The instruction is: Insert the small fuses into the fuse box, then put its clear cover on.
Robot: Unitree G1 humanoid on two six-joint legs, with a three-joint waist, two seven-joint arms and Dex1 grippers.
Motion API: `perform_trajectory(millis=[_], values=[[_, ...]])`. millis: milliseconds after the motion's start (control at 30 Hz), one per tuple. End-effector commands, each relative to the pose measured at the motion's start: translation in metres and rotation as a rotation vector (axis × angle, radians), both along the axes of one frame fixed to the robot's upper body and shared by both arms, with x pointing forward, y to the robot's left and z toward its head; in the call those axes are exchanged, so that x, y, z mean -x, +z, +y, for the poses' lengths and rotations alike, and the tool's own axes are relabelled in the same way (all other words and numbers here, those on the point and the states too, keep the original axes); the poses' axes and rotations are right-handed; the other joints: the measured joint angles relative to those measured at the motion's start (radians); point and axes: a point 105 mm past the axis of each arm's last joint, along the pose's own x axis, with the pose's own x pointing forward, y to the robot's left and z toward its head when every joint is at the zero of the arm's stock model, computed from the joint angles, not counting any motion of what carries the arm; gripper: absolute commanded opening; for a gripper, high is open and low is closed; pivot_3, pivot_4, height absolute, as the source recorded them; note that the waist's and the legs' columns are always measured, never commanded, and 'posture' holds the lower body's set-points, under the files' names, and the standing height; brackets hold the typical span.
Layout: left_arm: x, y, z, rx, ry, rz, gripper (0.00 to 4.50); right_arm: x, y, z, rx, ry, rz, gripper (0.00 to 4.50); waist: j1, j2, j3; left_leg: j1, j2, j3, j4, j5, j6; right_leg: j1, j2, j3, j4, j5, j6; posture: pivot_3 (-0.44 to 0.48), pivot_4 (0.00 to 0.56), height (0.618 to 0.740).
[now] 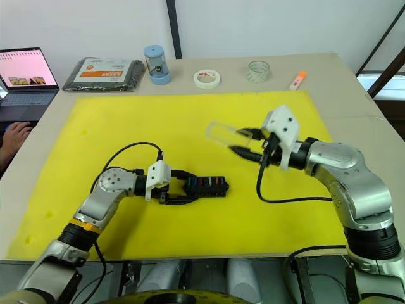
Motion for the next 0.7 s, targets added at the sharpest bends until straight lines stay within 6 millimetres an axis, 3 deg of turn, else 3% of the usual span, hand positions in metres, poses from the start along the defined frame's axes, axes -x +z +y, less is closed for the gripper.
perform_trajectory(millis=[33, 167, 700], values=[[0.001, 0.002, 0.007, -0.024, -0.061, -0.059, 2.74, 0.02, -0.007, 0.018, 0.06, 0.151, 0.008, 1.89, 0.002, 0.0, 0.0, 0.0, 0.0, 0.0, 0.0, 0.0, 0.0, 0.0, 0.0, 0.0, 0.0, 0.0, 0.0, 0.0, 0.15, 0.74], [-0.002, -0.002, 0.01, -0.027, -0.076, -0.071, 2.74, 0.018, -0.029, 0.029, 0.11, 0.182, 0.01, 1.89, 0.002, 0.0, 0.0, -0.001, -0.001, 0.0, 0.0, 0.0, 0.0, 0.0, -0.001, 0.0, 0.0, 0.0, 0.0, 0.0, 0.15, 0.74], [-0.003, -0.002, 0.005, -0.008, -0.07, -0.064, 2.74, 0.022, -0.055, 0.036, 0.167, 0.185, 0.031, 1.89, 0.002, -0.001, 0.0, 0.0, -0.001, 0.0, 0.001, 0.0, 0.0, 0.0, -0.001, 0.0, 0.0, 0.0, 0.0, 0.0, 0.15, 0.74]])
